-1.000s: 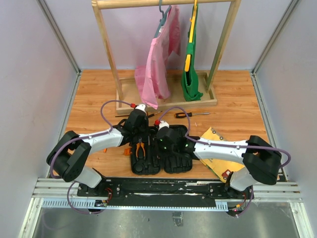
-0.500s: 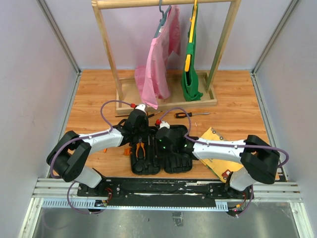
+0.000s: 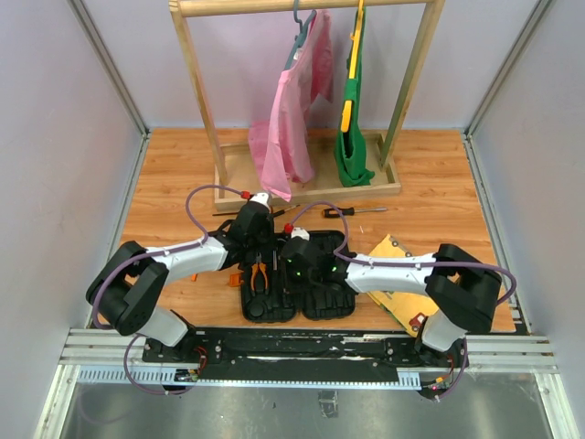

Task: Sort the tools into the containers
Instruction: Place the hammer in the storage box.

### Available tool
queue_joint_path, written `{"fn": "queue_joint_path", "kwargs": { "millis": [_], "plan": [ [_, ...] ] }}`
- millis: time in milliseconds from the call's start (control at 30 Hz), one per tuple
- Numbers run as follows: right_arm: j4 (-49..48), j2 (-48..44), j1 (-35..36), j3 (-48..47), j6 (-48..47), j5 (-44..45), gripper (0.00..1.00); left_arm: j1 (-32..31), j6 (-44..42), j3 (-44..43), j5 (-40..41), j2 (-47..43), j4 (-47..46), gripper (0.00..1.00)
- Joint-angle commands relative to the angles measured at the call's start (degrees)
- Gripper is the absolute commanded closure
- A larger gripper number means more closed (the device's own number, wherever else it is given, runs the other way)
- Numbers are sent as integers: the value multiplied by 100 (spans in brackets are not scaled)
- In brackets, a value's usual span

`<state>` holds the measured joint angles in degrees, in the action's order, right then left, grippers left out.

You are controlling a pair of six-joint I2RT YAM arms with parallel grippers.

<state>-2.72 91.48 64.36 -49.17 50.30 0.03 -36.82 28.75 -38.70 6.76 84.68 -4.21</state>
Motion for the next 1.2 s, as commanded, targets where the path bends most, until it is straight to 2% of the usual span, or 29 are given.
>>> {"fn": "queue_joint_path", "kwargs": {
  "millis": [0, 300, 700, 967, 1167],
  "plan": [
    [366, 269, 102, -87, 101, 204, 83, 33, -1, 108, -68, 109, 245, 98],
    [564, 533, 101, -64, 171, 288, 88, 34, 8, 108, -96, 184, 211, 99],
    [823, 606, 103, -38, 190, 464, 89, 34, 141, 334, -86, 129, 140, 99],
    [816, 555, 103, 20, 208, 500, 90, 34, 37, 122, -145, -611, 60, 96],
    [816, 551, 104, 24, 217, 506, 90, 33, -27, -184, 95, -997, 401, 92]
  ]
}}
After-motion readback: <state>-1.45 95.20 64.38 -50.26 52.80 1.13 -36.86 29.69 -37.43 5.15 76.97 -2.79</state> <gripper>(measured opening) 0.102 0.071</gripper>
